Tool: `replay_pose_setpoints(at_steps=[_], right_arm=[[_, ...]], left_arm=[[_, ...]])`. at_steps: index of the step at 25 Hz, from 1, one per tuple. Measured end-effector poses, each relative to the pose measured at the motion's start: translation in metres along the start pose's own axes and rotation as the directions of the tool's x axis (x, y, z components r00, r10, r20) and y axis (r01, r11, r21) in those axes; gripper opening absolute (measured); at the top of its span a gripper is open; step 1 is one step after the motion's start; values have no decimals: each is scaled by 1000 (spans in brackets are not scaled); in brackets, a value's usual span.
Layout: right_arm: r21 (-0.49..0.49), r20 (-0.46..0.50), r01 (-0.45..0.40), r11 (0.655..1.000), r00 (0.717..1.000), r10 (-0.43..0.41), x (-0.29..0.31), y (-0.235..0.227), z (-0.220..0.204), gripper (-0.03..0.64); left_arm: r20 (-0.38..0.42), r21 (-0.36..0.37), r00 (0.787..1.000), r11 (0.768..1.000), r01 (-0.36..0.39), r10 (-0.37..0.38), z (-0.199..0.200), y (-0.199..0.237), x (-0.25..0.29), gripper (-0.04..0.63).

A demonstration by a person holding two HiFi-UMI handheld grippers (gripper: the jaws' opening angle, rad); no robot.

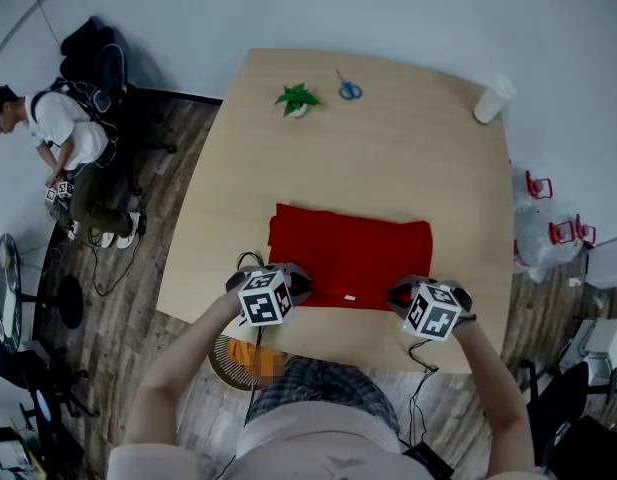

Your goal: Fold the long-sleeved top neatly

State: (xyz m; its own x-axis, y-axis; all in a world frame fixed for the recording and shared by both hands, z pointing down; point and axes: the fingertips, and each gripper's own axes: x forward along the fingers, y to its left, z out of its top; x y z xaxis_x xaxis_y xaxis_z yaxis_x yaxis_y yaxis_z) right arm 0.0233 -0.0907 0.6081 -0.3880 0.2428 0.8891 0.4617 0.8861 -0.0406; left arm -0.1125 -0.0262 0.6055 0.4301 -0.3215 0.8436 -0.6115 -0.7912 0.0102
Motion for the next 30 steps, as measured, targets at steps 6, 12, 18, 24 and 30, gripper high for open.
replay_pose_setpoints(at_steps=[6, 12, 18, 24, 30], right_arm=[[8, -30, -9, 1000, 1000, 9, 19, 4, -14, 51], [17, -56, -23, 1000, 998, 24, 27, 10, -20, 82], [37, -65, -74, 997, 995, 76, 33, 22, -23, 164], [54, -61, -87, 995, 994, 90, 37, 28, -25, 181], [72, -40, -75, 995, 996, 78, 35, 25, -22, 184]], left_arm=[[-19, -37, 999, 999, 27, -28, -11, -9, 21, 35], [-18, -83, 992, 988, 127, -129, -13, -27, 25, 167], [-5, -112, 980, 974, 197, -199, -12, -42, 18, 215], [3, -143, 968, 958, 250, -252, -17, -57, 19, 220], [29, -156, 971, 958, 240, -239, -15, -52, 16, 221]])
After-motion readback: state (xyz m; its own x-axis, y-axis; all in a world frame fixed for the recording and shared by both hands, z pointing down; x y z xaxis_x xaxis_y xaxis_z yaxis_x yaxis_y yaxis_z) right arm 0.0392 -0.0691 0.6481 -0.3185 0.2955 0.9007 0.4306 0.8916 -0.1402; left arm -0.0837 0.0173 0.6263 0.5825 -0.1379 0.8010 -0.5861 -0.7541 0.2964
